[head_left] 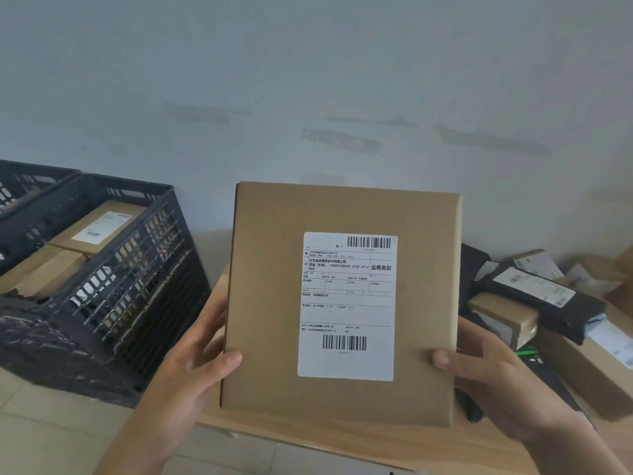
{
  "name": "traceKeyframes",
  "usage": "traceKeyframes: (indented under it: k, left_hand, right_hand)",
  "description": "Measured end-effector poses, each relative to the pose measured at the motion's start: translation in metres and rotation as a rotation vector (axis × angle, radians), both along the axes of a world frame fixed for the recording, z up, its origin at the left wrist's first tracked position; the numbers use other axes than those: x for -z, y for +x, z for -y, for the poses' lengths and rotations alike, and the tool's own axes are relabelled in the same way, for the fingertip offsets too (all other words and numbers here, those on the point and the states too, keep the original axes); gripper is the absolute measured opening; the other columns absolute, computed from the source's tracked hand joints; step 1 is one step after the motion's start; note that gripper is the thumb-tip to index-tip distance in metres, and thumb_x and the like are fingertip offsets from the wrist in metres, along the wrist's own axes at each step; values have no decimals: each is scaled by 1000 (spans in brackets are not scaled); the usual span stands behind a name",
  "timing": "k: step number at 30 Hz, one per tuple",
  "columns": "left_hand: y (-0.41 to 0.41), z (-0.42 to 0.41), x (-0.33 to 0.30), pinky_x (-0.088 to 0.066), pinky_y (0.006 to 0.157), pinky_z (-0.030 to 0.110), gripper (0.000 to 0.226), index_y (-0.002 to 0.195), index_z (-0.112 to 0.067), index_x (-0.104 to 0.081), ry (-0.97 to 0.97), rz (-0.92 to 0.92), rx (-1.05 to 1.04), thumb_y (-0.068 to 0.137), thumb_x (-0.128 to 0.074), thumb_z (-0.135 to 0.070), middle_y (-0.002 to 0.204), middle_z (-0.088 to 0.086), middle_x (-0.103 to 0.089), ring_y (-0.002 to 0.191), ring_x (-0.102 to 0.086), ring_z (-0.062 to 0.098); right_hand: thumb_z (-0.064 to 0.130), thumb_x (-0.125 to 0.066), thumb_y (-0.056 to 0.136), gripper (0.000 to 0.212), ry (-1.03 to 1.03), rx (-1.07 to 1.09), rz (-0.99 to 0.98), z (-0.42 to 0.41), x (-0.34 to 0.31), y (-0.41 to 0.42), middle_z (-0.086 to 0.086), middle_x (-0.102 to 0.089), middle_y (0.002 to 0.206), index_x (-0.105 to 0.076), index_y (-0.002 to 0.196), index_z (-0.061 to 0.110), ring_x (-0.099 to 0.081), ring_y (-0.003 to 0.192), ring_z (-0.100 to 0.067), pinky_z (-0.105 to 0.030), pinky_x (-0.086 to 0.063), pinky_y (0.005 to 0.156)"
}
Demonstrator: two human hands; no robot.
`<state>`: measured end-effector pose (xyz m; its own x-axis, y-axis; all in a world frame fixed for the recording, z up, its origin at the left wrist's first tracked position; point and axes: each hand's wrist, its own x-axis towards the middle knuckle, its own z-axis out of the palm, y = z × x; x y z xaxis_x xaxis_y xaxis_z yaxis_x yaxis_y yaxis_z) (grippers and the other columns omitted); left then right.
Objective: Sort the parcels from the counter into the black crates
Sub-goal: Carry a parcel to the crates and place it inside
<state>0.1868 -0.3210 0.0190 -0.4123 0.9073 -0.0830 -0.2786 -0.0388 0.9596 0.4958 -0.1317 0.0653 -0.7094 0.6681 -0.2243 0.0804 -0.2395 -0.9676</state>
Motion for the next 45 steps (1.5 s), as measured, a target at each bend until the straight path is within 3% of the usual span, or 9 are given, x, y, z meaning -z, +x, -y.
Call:
traceKeyframes:
  k: [3,5,8,14,18,22,31,39,45]
  left_hand:
    - [0,1,6,-54,98,47,87,141,-39,-57,-17,41,7,61,-89,-24,142,-5,-64,128,-63,20]
    - [-1,2,8,-54,102,47,93,143,-34,-57,-30,31,35,57,-95,-33,144,-3,-63,130,-62,22]
    - [-3,4,9,-56,102,38,94,145,-26,-55,-33,4,35,59,-90,-34,143,1,-63,130,-62,25]
    - [-4,9,11,-47,103,50,119,142,-18,-57,-73,42,-3,37,-102,-52,132,10,-70,123,-66,30]
    - [-2,11,14,-56,97,45,115,140,-15,-59,-85,50,-14,41,-101,-52,131,12,-70,123,-66,32]
    - [-1,12,15,-58,91,42,115,134,-13,-63,-95,68,-66,34,-102,-54,126,12,-73,116,-70,30]
    - [12,21,21,-61,70,23,109,114,-7,-69,-72,80,-294,24,-101,-59,107,7,-78,91,-76,15]
    - [30,43,21,-57,70,26,110,115,-13,-71,-170,76,-559,22,-96,-67,106,4,-78,87,-74,14]
    - [69,82,24,-52,54,16,107,108,-9,-74,-217,99,-818,22,-96,-67,99,8,-78,73,-71,12]
  right_hand:
    - [27,-83,63,56,-4,-3,9,3,1,2,-14,-72,127,-76,118,24,-70,117,-32,-34,-61,82]
    - [27,-83,63,57,-12,-1,16,5,1,2,-15,-72,127,-76,119,24,-70,116,-33,-33,-61,81]
    - [24,-83,67,53,-19,0,20,8,-1,1,-16,-72,128,-75,119,23,-70,116,-34,-33,-60,81]
    - [22,-79,74,50,-29,-19,25,13,-1,0,-14,-71,130,-73,124,25,-70,116,-32,-33,-61,82]
    - [29,-81,69,60,-45,-18,35,12,0,1,-14,-69,133,-71,128,24,-68,121,-35,-37,-61,87]
    - [19,-78,77,49,-59,-27,27,7,2,-1,-14,-70,133,-73,125,24,-68,121,-35,-38,-61,87]
    - [27,-78,76,55,-62,-187,34,-16,8,-27,-14,-67,137,-69,131,23,-65,124,-37,-52,-55,102]
    - [23,-74,78,45,-63,-412,102,-54,2,-74,-10,-72,130,-74,123,26,-70,117,-30,-34,-61,84]
    - [24,-71,79,46,-123,-635,165,-58,21,-119,-9,-71,131,-72,126,25,-69,117,-31,-39,-58,88]
